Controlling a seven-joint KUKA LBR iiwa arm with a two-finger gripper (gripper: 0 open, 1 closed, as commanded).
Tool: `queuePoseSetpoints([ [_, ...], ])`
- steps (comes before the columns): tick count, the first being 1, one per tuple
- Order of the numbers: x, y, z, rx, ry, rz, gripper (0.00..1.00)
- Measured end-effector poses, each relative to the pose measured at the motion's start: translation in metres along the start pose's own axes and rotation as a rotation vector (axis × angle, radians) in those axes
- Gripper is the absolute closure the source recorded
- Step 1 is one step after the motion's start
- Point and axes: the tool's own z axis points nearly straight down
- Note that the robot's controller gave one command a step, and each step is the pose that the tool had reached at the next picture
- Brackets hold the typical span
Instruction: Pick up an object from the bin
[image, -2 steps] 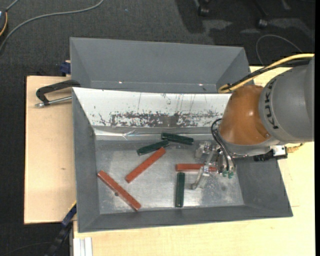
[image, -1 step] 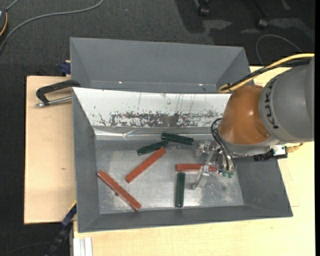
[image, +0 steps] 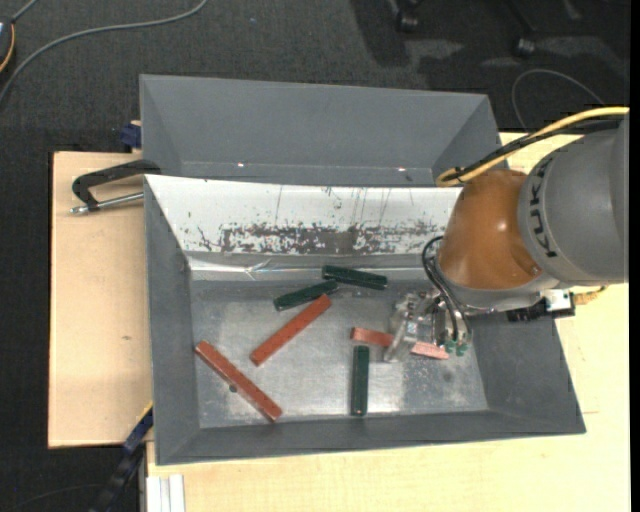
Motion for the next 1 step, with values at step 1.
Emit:
queuePoseSetpoints([
  [1,-0.0026,0.0014,-0.0637,-0.003,-0.01,-0.001,1.0],
])
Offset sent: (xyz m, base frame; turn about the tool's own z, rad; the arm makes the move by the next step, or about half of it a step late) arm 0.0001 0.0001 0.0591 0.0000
